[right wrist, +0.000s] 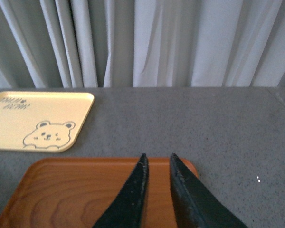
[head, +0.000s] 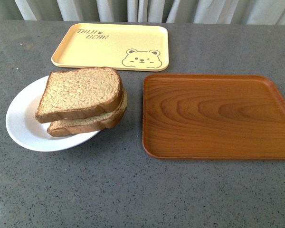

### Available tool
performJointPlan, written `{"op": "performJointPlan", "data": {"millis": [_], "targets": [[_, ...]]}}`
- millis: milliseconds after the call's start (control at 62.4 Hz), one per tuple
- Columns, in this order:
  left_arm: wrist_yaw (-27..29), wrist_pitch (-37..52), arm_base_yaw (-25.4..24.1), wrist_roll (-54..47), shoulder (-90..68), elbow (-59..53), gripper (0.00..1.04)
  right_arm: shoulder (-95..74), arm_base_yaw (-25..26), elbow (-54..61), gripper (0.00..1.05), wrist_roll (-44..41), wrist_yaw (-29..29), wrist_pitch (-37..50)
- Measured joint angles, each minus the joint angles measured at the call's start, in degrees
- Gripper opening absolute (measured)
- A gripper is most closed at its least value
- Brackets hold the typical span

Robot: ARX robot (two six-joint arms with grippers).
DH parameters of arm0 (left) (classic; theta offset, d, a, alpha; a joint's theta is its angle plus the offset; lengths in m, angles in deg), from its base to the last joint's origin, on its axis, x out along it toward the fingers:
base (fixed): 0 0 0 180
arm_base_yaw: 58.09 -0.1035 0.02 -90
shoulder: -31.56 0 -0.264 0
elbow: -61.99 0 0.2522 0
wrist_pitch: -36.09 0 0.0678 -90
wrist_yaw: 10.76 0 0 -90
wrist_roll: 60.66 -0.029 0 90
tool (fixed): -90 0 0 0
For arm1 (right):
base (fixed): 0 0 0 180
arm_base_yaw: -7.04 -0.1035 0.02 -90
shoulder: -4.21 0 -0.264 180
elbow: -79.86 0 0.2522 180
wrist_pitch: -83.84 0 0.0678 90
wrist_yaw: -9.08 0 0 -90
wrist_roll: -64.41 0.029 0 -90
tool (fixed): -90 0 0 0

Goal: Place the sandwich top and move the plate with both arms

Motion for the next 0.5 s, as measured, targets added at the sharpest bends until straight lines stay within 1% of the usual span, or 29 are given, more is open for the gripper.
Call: {"op": "performJointPlan", "data": {"millis": [32, 224, 465, 497], "targets": [[0.0, 0.0, 0.0, 0.0, 0.0, 0.0, 0.96, 2.6, 0.9, 1.0, 0.02, -0.4, -1.0, -1.2], [0.0, 0.0, 0.0, 0.0, 0.0, 0.0, 0.96, 13.5, 4.7, 5.0, 0.02, -0.6, -4.3, -8.1], [0.0, 0.0, 0.0, 0.0, 0.0, 0.0, 0.96, 24.5, 7.3, 7.4, 0.02, -0.6, -7.2, -16.5], [0.0, 0.0, 0.0, 0.0, 0.0, 0.0, 0.96, 26.4, 8.8, 7.6, 0.02, -0.6, -9.8, -18.1]]}}
